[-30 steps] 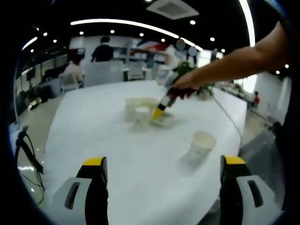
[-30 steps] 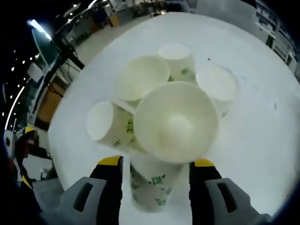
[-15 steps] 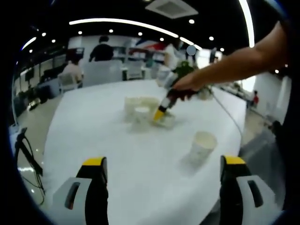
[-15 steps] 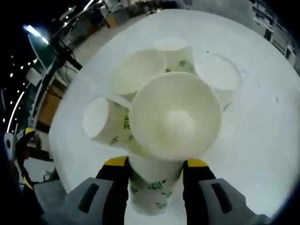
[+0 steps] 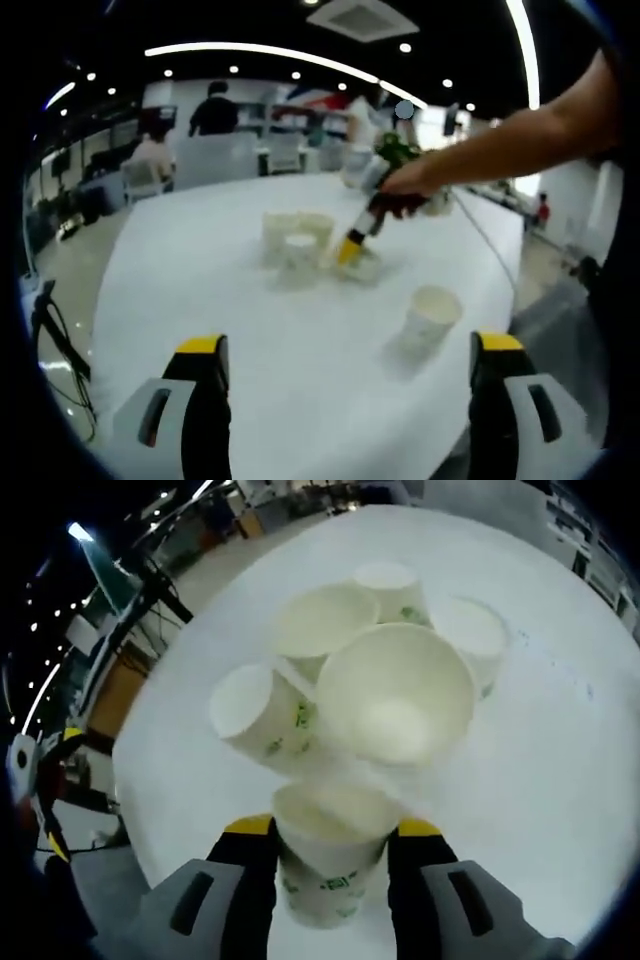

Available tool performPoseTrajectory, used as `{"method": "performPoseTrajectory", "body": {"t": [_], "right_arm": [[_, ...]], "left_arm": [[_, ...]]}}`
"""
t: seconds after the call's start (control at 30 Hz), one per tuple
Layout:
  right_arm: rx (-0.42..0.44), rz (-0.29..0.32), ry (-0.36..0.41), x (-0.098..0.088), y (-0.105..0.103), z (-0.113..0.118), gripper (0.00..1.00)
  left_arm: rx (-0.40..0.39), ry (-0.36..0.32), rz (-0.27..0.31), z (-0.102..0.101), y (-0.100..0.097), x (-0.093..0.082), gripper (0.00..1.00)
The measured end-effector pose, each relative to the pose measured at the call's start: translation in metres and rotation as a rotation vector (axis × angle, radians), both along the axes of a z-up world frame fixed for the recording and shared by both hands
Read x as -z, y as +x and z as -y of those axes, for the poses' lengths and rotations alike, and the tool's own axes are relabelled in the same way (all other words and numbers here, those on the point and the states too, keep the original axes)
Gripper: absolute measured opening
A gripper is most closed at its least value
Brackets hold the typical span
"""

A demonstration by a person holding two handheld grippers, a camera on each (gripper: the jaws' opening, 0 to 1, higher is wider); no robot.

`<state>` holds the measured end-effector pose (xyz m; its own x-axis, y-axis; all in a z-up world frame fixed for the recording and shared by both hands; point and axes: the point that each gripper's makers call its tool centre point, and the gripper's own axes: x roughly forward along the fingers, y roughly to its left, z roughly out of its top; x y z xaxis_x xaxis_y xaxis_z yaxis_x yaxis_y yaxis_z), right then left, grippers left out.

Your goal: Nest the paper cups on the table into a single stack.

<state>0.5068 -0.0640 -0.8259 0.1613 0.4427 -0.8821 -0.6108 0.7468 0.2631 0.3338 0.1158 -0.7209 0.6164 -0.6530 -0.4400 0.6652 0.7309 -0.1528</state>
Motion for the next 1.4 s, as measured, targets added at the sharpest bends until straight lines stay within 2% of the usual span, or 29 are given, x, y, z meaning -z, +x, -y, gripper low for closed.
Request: {"method": "performPoseTrajectory", "body": {"t": [0.3, 0.37, 0.5, 0.77, 1.0, 1.07, 1.1, 1.23, 1.3, 1.33, 1.4], "right_arm": [[-0.022, 0.077, 0.045, -0.010, -0.010, -0.002, 0.38], [-0.018, 0.117, 0.084, -0.017, -0.009, -0.005, 0.38], [-0.004, 0.156, 0.123, -0.033, -0.011, -0.007, 0.37], [-0.007, 0.197, 0.185, -0.063, -0.014, -0.015, 0.37], [-0.003, 0.270, 0.224, -0.093, -0.001, -0.018, 0.37], [0.002, 0.303, 0.234, -0.101, 0.004, -0.017, 0.37], [0.006, 0.352, 0.250, -0.111, 0.011, -0.018, 0.36], [0.004, 0.459, 0.274, -0.128, 0.022, -0.018, 0.34], [0.011, 0.525, 0.285, -0.138, 0.028, -0.017, 0.33], [-0.007, 0.599, 0.297, -0.148, 0.032, -0.018, 0.33], [-0.006, 0.652, 0.299, -0.157, 0.034, -0.017, 0.34]], "left_arm": [[0.007, -0.003, 0.018, 0.006, -0.002, -0.008, 0.99], [0.009, -0.004, 0.021, 0.008, -0.002, -0.010, 0.99], [0.012, -0.005, 0.031, 0.010, -0.003, -0.014, 0.99], [0.012, -0.005, 0.041, 0.011, -0.005, -0.020, 0.99], [0.008, -0.004, 0.042, 0.011, -0.005, -0.020, 0.99], [0.004, -0.008, 0.043, 0.011, -0.005, -0.022, 0.99], [0.002, -0.010, 0.044, 0.011, -0.005, -0.022, 0.99], [-0.008, -0.022, 0.042, 0.010, -0.005, -0.023, 0.99], [-0.011, -0.027, 0.042, 0.010, -0.005, -0.024, 0.99], [-0.013, -0.026, 0.043, 0.010, -0.006, -0.025, 0.99], [-0.015, -0.027, 0.043, 0.009, -0.006, -0.025, 0.99]]}}
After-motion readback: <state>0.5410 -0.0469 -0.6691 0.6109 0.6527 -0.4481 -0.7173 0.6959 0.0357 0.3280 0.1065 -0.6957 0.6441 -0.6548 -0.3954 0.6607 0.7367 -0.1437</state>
